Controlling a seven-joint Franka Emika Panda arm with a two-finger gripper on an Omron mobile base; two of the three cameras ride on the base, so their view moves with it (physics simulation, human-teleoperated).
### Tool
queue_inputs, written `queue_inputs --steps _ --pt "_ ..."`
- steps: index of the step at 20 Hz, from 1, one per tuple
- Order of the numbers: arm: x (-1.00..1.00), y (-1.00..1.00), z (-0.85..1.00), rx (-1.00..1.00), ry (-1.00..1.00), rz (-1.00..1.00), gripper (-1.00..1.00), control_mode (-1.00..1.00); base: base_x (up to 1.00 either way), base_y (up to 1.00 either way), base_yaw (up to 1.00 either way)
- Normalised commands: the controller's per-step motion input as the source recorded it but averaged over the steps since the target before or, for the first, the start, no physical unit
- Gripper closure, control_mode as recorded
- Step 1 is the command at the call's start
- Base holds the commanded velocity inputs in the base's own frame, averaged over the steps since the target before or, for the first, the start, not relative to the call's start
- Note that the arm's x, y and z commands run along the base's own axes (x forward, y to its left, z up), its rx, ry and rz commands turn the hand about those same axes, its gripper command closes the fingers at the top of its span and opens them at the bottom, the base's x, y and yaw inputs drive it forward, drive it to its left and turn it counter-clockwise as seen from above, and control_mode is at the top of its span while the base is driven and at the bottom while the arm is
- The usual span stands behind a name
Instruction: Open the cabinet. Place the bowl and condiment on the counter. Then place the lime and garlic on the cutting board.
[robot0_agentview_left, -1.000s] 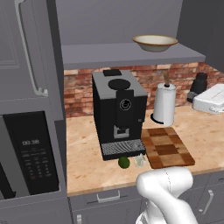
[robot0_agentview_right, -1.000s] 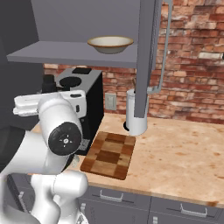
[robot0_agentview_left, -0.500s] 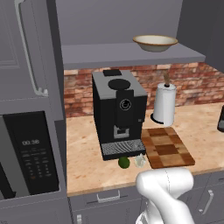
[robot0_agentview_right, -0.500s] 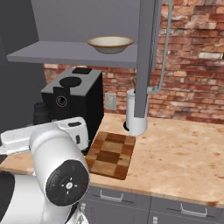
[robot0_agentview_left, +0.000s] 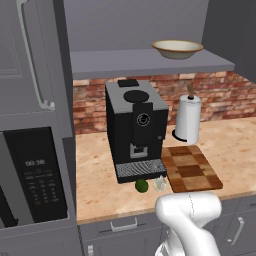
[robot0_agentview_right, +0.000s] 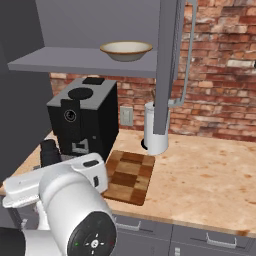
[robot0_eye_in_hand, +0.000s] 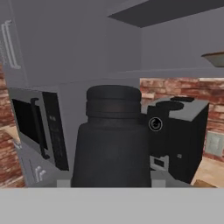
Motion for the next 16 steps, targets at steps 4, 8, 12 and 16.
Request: queue_inputs --steps 4,8,12,16 --pt "0.19 0.00 -0.34 0.00 -0.10 0.01 1.00 -1.00 0.00 0.00 0.00" --pt "0.16 -0.05 -0.39 0.00 -0.05 0.02 1.00 -1.00 0.00 0.00 0.00" --pt "0.06 -0.23 -0.37 0.01 -0.02 0.01 1.00 -1.00 0.00 0.00 0.00" --pt "0.00 -0.37 -0.28 0.04 -0.03 0.00 1.00 -1.00 0.00 0.00 0.00"
